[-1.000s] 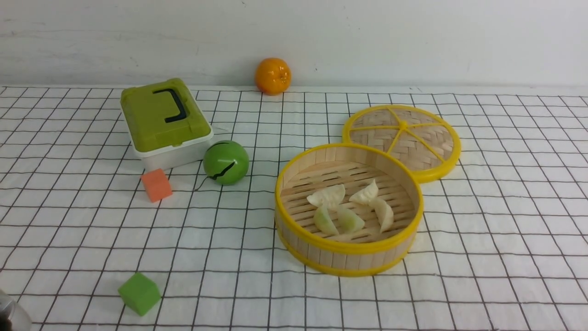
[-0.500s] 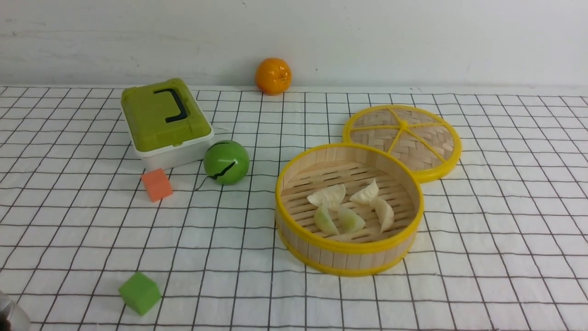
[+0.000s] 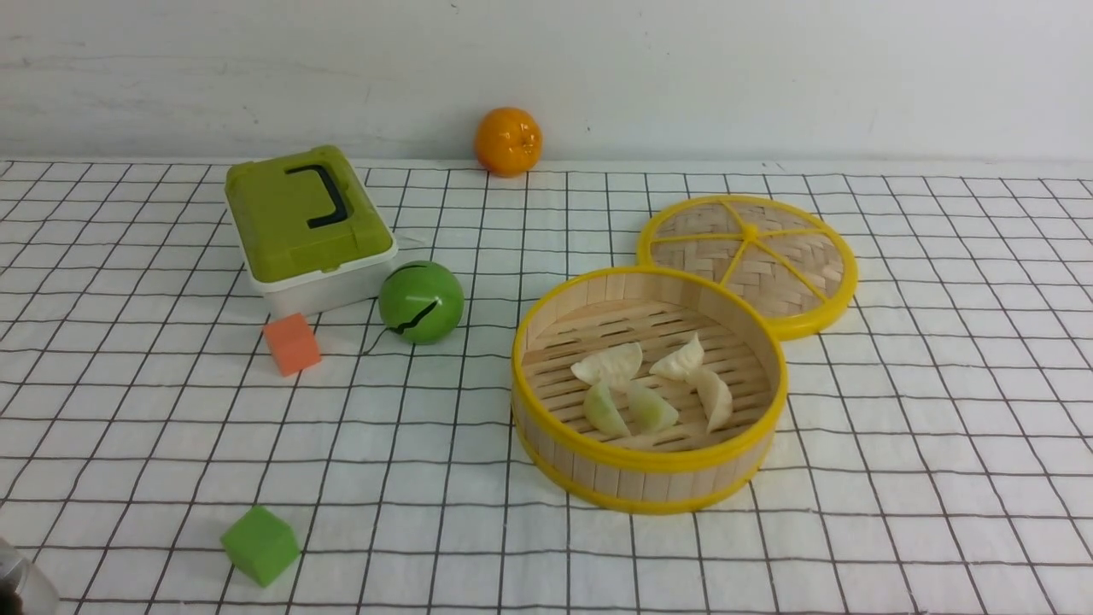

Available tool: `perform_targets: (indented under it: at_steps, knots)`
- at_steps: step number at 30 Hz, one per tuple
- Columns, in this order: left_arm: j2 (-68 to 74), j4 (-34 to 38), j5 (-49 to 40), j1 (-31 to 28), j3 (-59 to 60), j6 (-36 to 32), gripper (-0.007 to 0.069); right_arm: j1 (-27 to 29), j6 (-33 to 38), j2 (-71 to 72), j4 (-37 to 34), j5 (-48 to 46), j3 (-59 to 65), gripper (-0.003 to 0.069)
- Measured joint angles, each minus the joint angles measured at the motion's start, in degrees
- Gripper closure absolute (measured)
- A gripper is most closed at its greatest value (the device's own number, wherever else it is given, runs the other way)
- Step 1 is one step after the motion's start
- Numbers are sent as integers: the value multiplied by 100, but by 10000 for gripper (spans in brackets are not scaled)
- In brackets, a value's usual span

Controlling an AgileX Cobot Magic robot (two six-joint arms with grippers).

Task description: Put the dumplings into the steamer on the table with the white tablecloth.

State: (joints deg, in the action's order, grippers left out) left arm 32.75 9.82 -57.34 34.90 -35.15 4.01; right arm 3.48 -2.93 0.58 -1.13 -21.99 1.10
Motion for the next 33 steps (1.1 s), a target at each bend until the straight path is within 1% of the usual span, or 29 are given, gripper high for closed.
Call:
perform_targets:
  at_steps: [29, 33]
  knots:
    - [0, -11, 0, 0, 0, 5, 406, 0, 0, 0, 0, 0, 0, 663]
    - [0, -5, -158, 0, 0, 5, 402, 0, 0, 0, 0, 0, 0, 663]
